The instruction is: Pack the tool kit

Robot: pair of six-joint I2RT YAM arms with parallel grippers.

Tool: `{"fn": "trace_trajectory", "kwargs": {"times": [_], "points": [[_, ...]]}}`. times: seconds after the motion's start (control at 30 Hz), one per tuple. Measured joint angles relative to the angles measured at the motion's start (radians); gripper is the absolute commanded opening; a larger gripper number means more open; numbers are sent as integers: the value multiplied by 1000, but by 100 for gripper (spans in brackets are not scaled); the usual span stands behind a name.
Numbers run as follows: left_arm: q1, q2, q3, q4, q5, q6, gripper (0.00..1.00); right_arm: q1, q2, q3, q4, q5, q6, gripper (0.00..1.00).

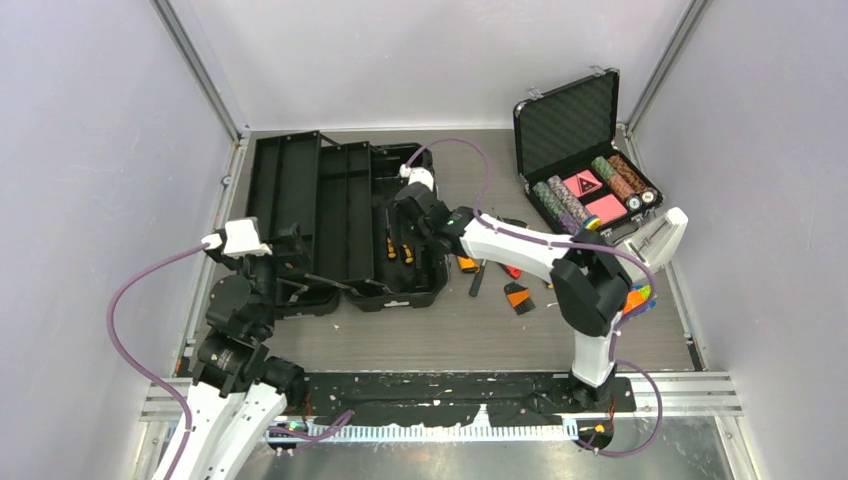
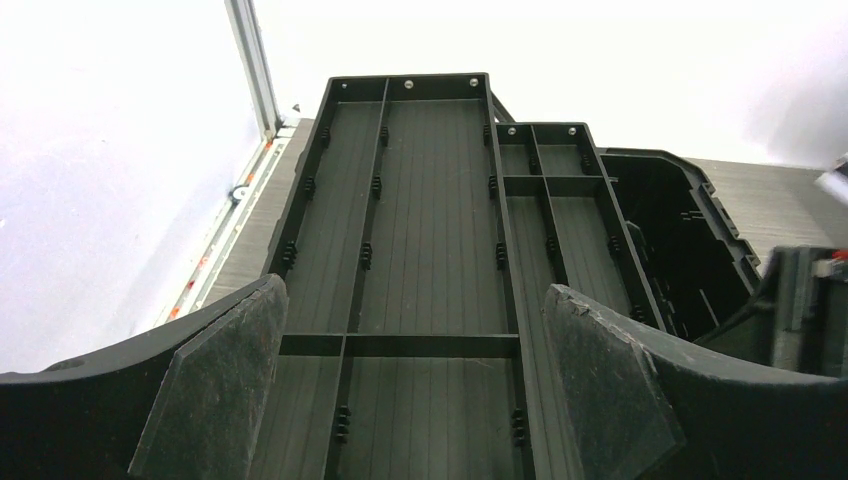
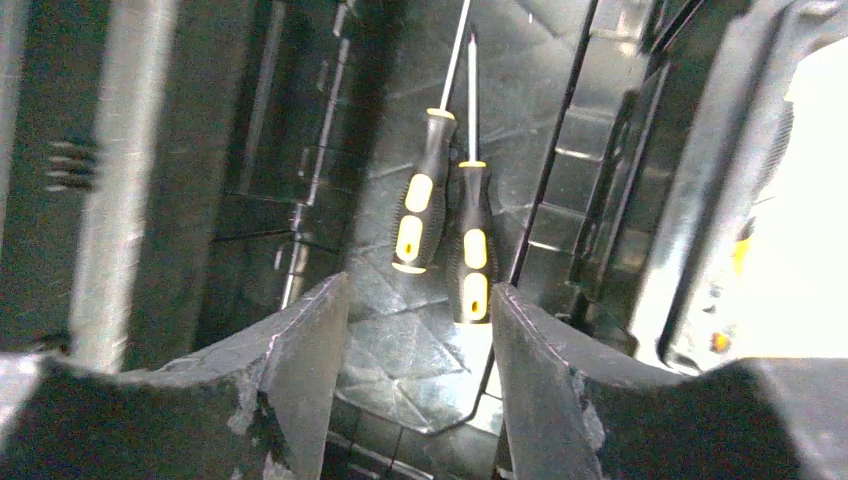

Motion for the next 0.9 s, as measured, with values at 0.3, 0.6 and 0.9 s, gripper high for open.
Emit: {"fn": "trace_trajectory", "kwargs": {"times": [0.3, 0.6, 0.9], "points": [[0, -8, 0, 0, 2, 0, 99, -87, -271, -87, 12, -6, -129, 62], [0, -39, 0, -1, 15, 0, 99, -340, -432, -336, -68, 8, -147, 62], [0, -43, 0, -2, 17, 0, 100, -502, -434, -496, -113, -6, -146, 61]]}}
